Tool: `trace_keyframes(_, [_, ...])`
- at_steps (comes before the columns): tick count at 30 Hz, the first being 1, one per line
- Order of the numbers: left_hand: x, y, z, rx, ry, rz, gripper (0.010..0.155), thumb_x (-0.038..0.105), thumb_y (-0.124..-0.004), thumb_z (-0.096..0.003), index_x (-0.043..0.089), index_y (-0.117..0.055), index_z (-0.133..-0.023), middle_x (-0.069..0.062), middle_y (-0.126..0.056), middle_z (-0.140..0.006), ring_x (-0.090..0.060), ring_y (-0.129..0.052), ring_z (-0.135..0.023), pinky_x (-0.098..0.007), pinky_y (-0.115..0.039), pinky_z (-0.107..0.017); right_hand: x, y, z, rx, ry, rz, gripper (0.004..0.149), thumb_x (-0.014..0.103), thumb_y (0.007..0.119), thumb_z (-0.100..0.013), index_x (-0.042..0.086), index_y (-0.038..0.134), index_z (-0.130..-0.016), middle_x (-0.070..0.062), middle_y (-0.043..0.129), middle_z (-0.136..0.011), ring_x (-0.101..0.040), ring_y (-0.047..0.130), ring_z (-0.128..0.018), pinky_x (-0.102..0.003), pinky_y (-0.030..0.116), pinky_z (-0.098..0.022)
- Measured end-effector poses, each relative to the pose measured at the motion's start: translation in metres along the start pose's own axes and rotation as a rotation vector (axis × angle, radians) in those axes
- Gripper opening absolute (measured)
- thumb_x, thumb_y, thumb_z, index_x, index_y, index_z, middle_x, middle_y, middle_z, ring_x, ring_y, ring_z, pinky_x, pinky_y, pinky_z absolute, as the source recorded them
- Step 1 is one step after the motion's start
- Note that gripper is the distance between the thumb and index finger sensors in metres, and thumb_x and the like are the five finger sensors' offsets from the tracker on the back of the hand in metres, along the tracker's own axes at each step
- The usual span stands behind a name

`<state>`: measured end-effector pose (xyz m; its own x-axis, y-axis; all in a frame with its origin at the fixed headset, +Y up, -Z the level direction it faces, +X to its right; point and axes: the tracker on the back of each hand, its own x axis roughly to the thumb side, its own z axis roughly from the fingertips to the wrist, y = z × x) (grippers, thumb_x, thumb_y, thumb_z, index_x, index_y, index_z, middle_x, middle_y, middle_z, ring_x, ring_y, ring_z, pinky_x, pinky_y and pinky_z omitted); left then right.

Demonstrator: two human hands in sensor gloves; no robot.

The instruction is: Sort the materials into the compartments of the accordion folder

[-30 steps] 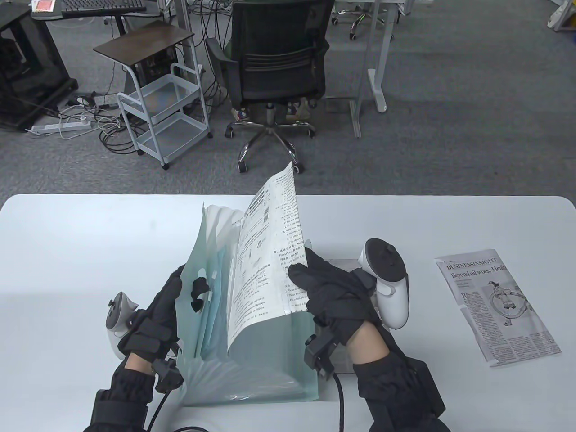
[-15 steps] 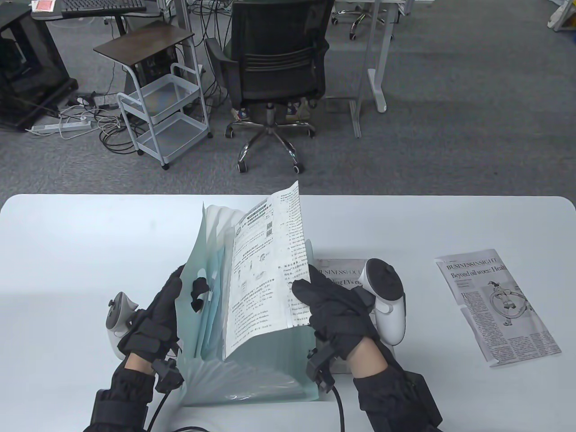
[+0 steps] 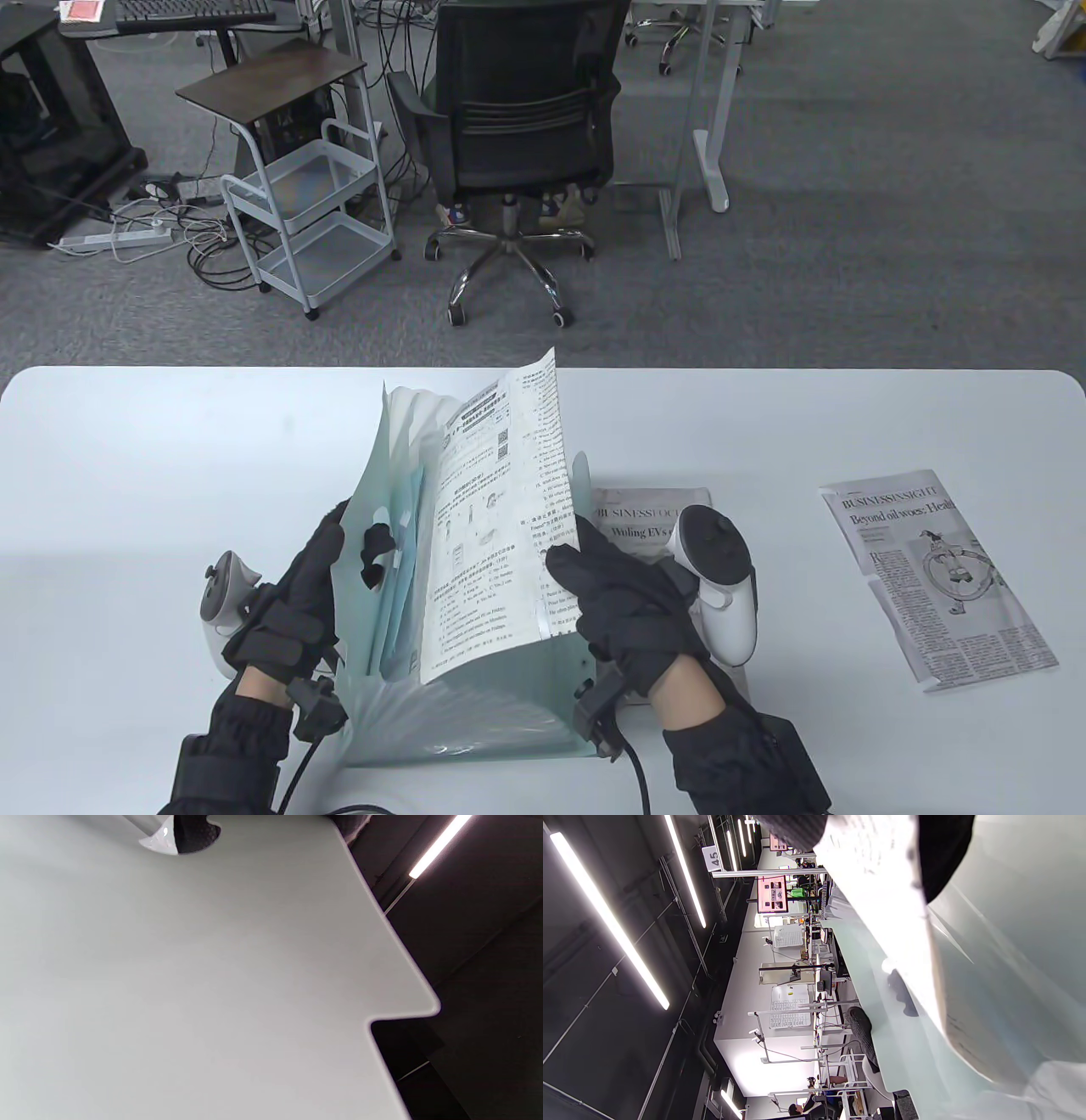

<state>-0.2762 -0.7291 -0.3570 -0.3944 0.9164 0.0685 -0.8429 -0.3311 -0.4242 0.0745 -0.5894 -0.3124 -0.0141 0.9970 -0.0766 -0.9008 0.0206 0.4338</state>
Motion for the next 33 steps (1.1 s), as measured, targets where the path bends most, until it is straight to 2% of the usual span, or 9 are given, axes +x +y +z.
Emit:
trace_keyframes(9, [0.0,0.0,0.0,0.0,0.0,0.0,0.071,0.046,-0.054,-0.075,0.006,-0.022,-0.124,-0.023,-0.053,-0.114,-0.058,-0.012,-0.115,-0.071,-0.018,-0.072,-0.005,0.008,-0.005,0.005,0.0,0.017,0.055,0.008,0.047,-0.065,-0.009,0.024,-0.111,-0.039,0.043,-0.111,-0.056,0.069,-0.093,-0.057,0.067,-0.065])
trace_keyframes(27, [0.0,0.0,0.0,0.001,0.0,-0.001,0.071,0.046,-0.054,-0.075,0.006,-0.022,-0.124,-0.023,-0.053,-0.114,-0.057,-0.012,-0.115,-0.071,-0.018,-0.072,-0.015,0.024,-0.01,0.015,0.004,0.069,0.055,0.009,0.043,-0.066,-0.012,0.019,-0.111,-0.045,0.031,-0.112,-0.069,0.048,-0.093,-0.066,0.055,-0.065])
trace_keyframes(33, [0.0,0.0,0.0,-0.001,0.001,0.001,0.071,0.046,-0.054,-0.0751,0.006,-0.022,-0.124,-0.023,-0.054,-0.114,-0.057,-0.012,-0.115,-0.071,-0.018,-0.072,-0.019,0.03,-0.012,0.03,0.009,0.079,0.055,0.01,0.042,-0.066,-0.012,0.016,-0.111,-0.046,0.026,-0.111,-0.071,0.034,-0.093,-0.068,0.046,-0.066])
